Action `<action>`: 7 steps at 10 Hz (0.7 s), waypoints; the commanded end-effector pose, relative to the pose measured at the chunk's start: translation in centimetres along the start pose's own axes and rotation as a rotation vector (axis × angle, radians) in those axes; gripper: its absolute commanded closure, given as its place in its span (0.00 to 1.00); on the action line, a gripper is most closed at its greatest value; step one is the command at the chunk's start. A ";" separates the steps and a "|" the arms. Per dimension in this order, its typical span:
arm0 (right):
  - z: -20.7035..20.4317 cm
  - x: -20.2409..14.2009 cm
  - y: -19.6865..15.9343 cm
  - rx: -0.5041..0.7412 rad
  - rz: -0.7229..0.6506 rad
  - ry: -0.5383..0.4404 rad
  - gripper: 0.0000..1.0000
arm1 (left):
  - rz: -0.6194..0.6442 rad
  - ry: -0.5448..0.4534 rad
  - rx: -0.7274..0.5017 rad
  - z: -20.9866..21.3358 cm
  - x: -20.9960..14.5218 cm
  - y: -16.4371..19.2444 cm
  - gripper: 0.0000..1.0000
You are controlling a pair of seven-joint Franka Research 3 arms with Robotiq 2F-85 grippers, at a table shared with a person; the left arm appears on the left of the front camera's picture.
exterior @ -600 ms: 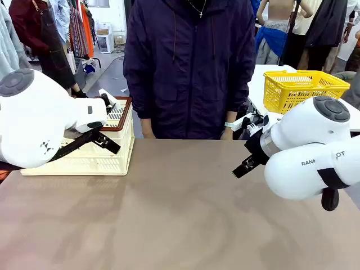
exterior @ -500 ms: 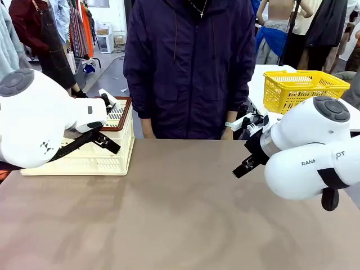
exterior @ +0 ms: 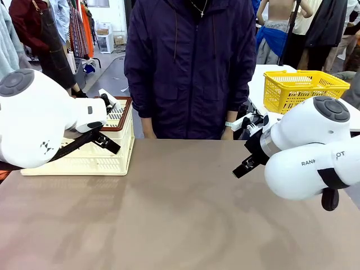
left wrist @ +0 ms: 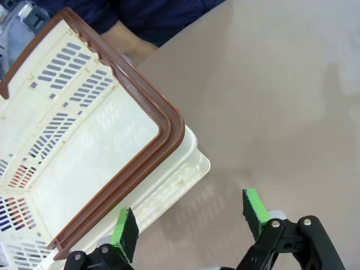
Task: Place the drinks into the Shopping basket.
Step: Pick up one drink and place it into the Shopping basket.
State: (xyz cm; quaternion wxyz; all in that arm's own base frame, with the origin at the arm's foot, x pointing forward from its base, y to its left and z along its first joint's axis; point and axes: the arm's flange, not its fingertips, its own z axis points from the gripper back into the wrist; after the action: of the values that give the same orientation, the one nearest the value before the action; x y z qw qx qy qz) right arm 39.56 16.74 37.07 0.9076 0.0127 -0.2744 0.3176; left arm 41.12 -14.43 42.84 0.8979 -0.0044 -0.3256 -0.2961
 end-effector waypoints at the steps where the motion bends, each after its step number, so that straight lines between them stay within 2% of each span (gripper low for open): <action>1: 0.0 0.0 0.0 0.000 0.000 0.000 0.00 | 0.000 -0.001 0.000 0.0 0.0 0.0 0.00; 7: 0.0 0.0 0.0 0.000 0.000 0.000 0.00 | 0.000 -0.001 0.000 0.0 0.0 0.0 0.00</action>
State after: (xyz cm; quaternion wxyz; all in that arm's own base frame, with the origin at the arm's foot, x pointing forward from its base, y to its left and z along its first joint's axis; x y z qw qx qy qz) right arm 39.56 16.74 37.07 0.9076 0.0127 -0.2744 0.3176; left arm 41.12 -14.43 42.84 0.8980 -0.0044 -0.3256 -0.2961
